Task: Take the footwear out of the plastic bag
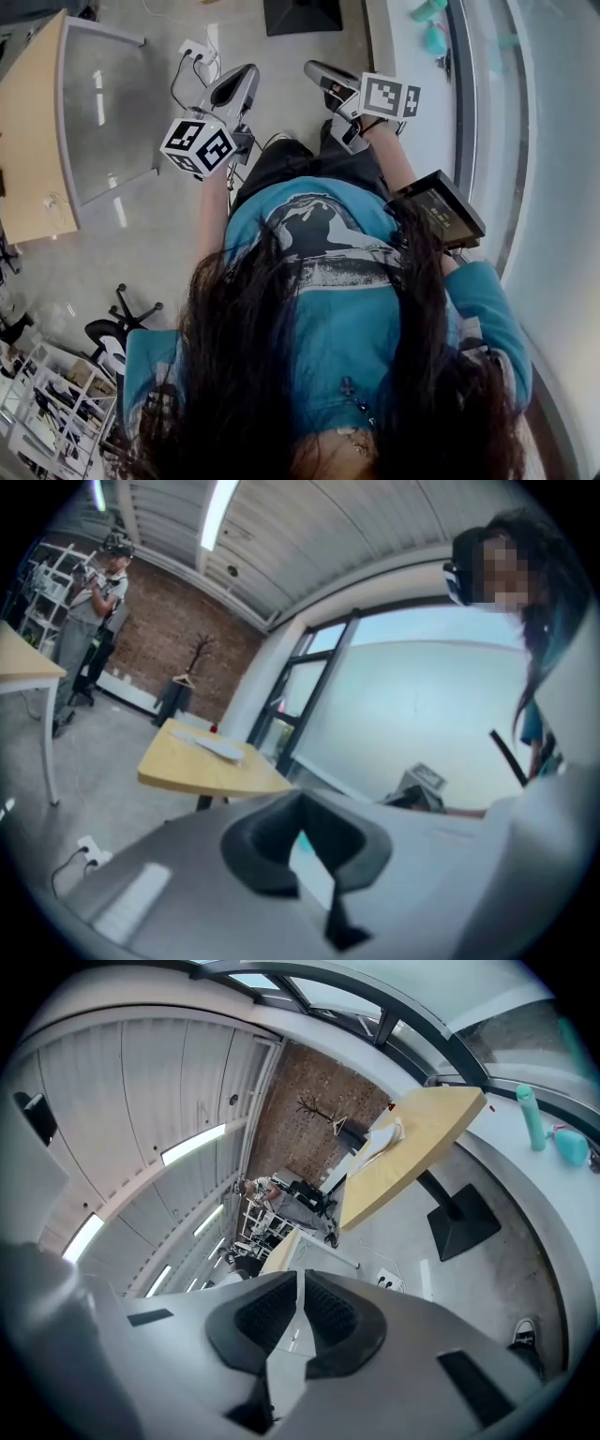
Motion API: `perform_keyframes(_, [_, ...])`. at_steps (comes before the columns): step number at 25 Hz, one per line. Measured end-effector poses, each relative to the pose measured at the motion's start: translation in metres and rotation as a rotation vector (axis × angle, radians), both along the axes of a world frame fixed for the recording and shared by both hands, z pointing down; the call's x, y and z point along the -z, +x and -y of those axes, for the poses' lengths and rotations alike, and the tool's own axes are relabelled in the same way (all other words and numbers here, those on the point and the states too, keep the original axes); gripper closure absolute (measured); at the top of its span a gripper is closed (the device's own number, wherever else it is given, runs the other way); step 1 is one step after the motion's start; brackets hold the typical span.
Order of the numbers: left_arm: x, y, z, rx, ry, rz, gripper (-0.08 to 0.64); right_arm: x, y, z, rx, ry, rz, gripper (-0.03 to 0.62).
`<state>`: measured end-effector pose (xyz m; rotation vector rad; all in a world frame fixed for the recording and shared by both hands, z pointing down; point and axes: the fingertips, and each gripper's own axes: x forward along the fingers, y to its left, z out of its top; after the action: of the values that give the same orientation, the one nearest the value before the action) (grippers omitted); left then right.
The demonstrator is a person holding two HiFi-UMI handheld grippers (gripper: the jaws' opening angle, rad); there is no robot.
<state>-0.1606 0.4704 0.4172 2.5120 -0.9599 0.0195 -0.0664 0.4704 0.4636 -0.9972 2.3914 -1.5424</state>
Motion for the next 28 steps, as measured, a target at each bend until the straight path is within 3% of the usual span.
perform_keyframes(9, [-0.015,0.01,0.01,-0.06,-0.002,-0.029,0.569,-0.005,0.004,0.004,-0.036,0.026,-0.096,0.56])
perform_keyframes(28, [-0.016,0.012,0.009,-0.079,-0.01,-0.025,0.569,-0.008,-0.004,0.003,-0.011,0.049,-0.134,0.568])
